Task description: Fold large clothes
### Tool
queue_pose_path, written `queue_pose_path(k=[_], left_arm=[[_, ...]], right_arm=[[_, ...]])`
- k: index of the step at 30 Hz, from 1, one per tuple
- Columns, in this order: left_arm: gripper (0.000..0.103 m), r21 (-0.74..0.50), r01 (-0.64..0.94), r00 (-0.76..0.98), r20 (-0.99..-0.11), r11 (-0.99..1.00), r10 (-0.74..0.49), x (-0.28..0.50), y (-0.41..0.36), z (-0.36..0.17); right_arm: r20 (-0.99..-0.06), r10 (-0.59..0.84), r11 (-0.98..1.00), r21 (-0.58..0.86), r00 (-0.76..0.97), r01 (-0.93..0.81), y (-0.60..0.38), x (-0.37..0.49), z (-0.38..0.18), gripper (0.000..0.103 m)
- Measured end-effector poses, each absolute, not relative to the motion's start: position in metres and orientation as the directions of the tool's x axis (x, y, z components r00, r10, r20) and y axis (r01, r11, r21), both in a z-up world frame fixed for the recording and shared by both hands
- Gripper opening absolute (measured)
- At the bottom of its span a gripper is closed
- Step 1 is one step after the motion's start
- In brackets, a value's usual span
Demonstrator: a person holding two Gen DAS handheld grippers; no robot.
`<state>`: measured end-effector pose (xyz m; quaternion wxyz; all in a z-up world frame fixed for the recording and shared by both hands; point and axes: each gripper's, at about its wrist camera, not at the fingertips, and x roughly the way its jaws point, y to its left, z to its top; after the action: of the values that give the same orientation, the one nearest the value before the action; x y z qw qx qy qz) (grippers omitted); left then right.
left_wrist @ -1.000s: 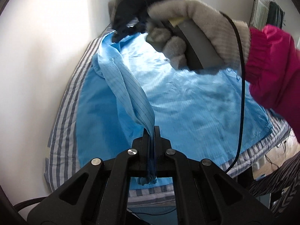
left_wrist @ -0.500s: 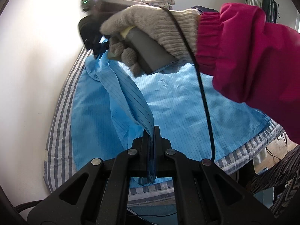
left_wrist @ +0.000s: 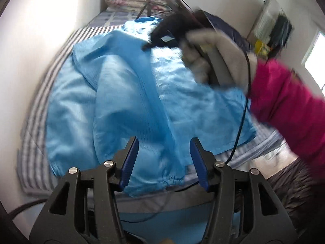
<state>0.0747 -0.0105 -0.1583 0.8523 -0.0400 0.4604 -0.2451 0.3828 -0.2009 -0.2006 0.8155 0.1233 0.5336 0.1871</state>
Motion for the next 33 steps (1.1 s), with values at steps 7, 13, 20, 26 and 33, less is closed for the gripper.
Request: queue_pose_path(k=[7, 13, 20, 26, 33], left_arm=[[0.054, -0.408, 0.122, 0.404, -0.812, 0.905, -0.421, 0.104, 0.038, -0.195], [0.052, -0.49, -0.03, 0.291, -0.838, 0.871, -0.461, 0.122, 0.057, -0.239], [0.0, -0.501, -0.019, 0.283, -0.833, 0.865, -0.476, 0.132, 0.046, -0.245], [0.0, -0.383, -0.011, 0.351, -0.866, 0.924, -0.356, 0.122, 0.08, -0.224], [0.0, -0.293, -0.073, 0.395, -0.886, 0.953, -0.242, 0.113, 0.128, -0.216]], right_arm=[[-0.856, 0.422, 0.906, 0.385, 0.3, -0.175, -0.233, 0.346, -0.237, 0.047], [-0.848, 0.474, 0.877, 0.429, 0.238, -0.217, -0.248, 0.309, -0.252, 0.053], [-0.802, 0.578, 0.811, 0.543, 0.152, -0.218, -0.24, 0.289, -0.27, 0.009], [-0.775, 0.624, 0.766, 0.582, 0.101, -0.273, -0.203, 0.273, -0.267, 0.0], [-0.784, 0.618, 0.744, 0.558, 0.061, -0.367, -0.141, 0.262, -0.265, 0.0]])
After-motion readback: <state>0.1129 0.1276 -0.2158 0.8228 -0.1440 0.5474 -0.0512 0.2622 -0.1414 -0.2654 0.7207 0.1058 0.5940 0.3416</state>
